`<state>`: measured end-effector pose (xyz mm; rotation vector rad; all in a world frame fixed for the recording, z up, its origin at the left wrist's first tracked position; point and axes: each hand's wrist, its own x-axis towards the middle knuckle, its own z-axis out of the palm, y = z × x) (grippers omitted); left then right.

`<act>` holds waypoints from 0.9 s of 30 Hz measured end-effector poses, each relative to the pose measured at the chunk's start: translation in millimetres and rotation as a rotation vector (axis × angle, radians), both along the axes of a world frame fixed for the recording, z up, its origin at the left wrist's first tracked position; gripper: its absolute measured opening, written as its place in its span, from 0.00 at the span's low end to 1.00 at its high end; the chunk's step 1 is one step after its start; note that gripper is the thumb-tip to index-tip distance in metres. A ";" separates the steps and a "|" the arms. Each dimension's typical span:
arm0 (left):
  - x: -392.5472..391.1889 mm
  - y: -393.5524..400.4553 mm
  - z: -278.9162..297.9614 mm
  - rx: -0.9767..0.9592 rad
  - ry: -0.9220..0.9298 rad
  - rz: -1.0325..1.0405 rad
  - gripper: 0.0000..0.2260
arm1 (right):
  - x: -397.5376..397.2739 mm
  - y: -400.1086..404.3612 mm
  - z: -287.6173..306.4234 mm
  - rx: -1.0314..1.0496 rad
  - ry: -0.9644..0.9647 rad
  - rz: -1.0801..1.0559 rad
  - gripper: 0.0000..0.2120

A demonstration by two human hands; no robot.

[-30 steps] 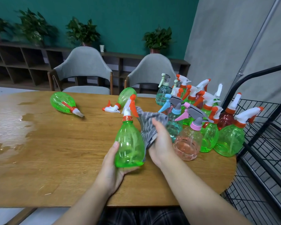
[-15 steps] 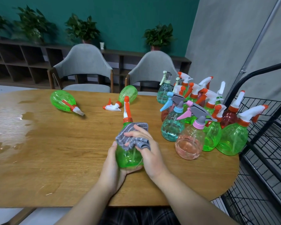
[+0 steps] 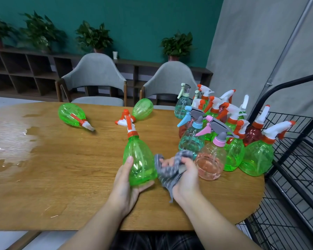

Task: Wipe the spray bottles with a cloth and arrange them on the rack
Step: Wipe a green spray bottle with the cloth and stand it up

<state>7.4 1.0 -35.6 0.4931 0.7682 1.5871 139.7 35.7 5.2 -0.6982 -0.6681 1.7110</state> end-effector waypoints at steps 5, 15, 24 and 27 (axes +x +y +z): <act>1.6 -3.2 4.0 0.028 0.060 -0.053 0.19 | -10.1 15.4 30.0 -0.025 -0.014 -0.073 0.13; 4.2 -1.6 3.5 -0.029 0.116 -0.023 0.16 | -30.5 8.3 14.2 0.640 -0.829 0.067 0.21; 2.4 -2.7 6.4 -0.025 0.028 -0.069 0.27 | -19.4 -5.9 -4.2 0.914 -0.772 0.036 0.18; 2.9 -0.4 1.8 -0.044 0.050 0.014 0.34 | -15.5 -5.2 -7.3 0.974 -0.693 0.027 0.12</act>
